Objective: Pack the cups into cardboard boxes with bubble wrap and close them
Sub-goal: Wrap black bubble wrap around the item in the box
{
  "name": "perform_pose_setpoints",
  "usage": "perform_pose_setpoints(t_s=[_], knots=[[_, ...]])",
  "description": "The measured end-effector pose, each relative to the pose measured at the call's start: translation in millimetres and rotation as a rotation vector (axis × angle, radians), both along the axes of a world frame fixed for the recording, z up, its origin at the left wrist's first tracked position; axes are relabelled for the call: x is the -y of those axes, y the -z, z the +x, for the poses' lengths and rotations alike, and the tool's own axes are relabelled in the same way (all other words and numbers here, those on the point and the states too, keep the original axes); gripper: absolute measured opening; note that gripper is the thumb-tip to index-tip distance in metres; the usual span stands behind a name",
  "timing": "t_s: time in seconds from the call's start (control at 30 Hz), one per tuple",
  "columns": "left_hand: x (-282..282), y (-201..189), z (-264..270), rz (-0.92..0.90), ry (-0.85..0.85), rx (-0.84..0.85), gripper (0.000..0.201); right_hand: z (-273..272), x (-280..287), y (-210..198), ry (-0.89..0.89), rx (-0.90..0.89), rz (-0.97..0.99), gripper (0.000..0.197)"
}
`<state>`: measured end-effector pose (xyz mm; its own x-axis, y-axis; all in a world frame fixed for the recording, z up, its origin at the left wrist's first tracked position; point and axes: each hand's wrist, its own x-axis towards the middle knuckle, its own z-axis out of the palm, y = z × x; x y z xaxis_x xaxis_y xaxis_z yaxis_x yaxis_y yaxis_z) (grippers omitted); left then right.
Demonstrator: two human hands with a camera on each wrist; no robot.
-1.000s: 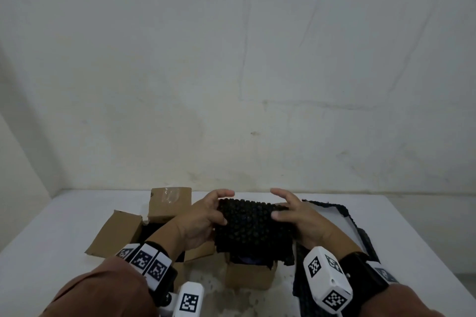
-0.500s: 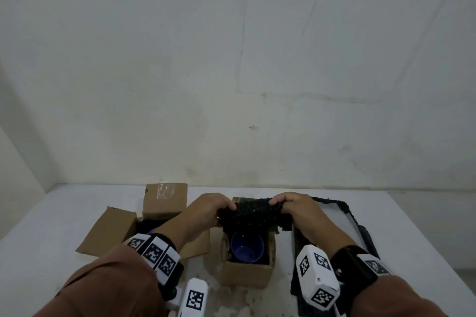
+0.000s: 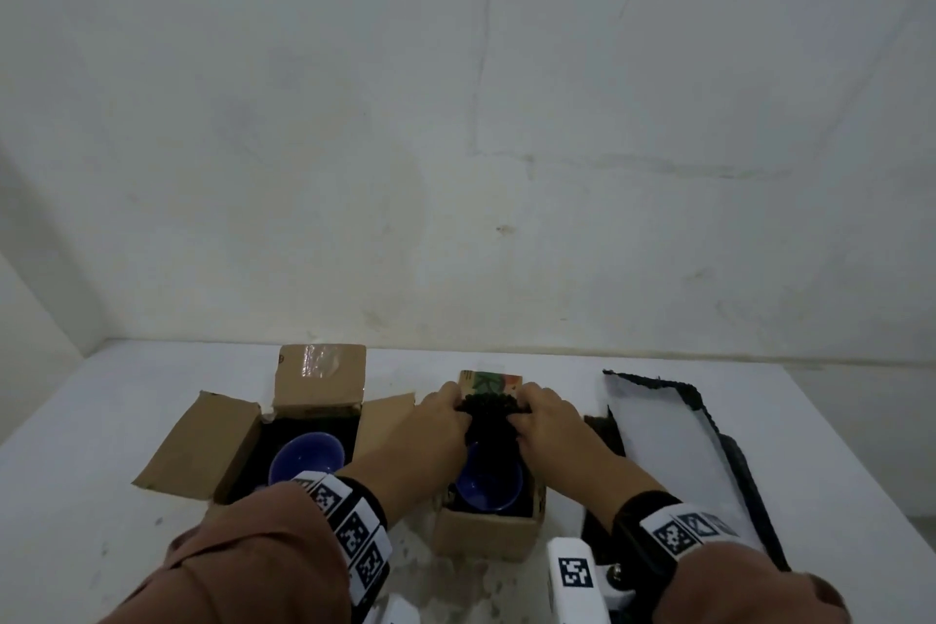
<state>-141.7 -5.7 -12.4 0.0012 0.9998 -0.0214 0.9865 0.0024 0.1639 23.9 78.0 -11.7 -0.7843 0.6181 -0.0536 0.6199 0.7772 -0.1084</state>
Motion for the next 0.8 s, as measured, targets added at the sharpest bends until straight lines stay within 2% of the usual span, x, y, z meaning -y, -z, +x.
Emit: perform_pose_setpoints(t_s=[0.07, 0.13, 0.2, 0.3, 0.37, 0.4, 0.47, 0.53, 0.7, 0.8], knots=[[1, 6, 1, -0.047, 0.023, -0.181, 0.026, 0, -3, 7, -0.043, 0.051, 0.144, 0.009], [1, 8, 4, -0.075, 0.059, -0.343, 0.027, -1, 0, 9, -0.092, 0.087, 0.117, 0.013], [0, 7, 6, -0.087, 0.063, -0.409, 0.026, 0, 0, 15, -0.116, 0.082, 0.126, 0.028], [-4, 0, 9, -0.103, 0.041, -0.418, 0.028, -3, 2, 9, -0.096, 0.174, 0.108, 0.031], [-6, -4, 12, -0.084, -0.001, -0.391, 0.038, -4, 2, 8, -0.095, 0.214, 0.099, 0.032], [-7, -6, 12, -0.078, -0.024, -0.381, 0.037, -4, 0, 7, -0.081, 0.191, 0.098, 0.034], [-8, -9, 12, -0.094, -0.030, -0.376, 0.023, -5, -3, 9, -0.066, 0.088, 0.103, 0.036], [-9, -11, 12, -0.100, -0.003, -0.392, 0.015, -7, -4, 11, -0.080, 0.048, 0.109, 0.032], [-12, -8, 17, -0.164, -0.022, -0.421, 0.016, -14, -1, 19, -0.051, 0.145, 0.178, 0.010], [-14, -8, 19, -0.180, -0.030, -0.406, 0.014, -16, -2, 19, -0.046, 0.192, 0.179, 0.011]])
